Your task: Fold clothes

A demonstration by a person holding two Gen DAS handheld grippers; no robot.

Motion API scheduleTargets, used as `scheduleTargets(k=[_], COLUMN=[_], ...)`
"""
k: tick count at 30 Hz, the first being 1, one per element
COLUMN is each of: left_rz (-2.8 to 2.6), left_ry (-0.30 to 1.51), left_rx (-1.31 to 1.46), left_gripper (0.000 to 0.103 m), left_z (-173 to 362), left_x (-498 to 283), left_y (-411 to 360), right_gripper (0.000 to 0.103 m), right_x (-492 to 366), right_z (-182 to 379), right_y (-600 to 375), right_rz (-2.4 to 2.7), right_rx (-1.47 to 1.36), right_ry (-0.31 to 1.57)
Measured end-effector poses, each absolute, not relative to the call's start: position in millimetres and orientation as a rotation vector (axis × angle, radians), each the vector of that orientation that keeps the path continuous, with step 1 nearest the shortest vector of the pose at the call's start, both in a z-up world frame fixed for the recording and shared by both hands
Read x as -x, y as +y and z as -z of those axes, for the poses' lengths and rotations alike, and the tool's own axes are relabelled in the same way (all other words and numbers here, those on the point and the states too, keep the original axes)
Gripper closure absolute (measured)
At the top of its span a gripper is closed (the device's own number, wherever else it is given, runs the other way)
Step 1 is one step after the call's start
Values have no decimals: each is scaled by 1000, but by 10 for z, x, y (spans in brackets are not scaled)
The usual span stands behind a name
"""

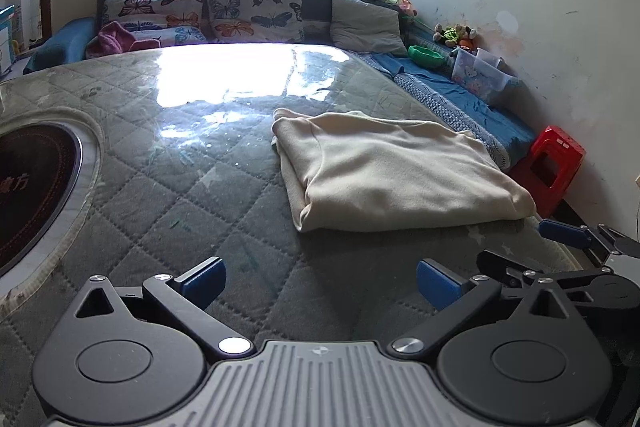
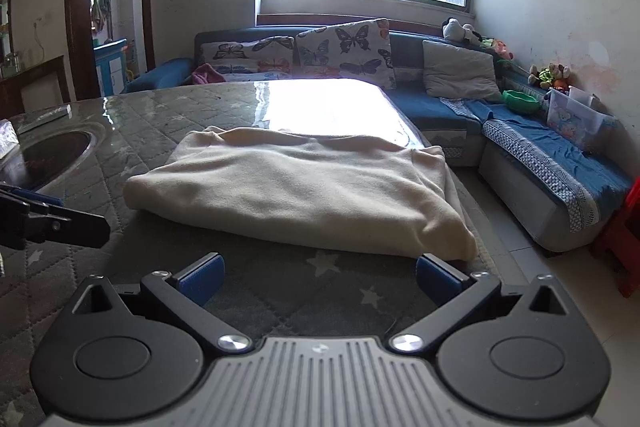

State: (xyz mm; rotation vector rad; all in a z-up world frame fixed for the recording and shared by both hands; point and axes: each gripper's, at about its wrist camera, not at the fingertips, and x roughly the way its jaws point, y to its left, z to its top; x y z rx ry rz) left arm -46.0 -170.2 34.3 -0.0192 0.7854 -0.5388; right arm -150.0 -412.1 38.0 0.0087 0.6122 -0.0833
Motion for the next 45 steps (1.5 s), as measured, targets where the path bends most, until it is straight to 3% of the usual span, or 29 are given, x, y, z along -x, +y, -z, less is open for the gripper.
scheduleTargets(k=[45], left_rz=[512], left_ry=[745], left_rx=[-36], left_gripper=[0], left_z=[-355], left_x=[1015], left_y=[-1507], right_gripper=[0], right_x=[1851], right_z=[-407], right_y=[-3764], right_rz=[108], right_rx=[-34], right_ry=[626])
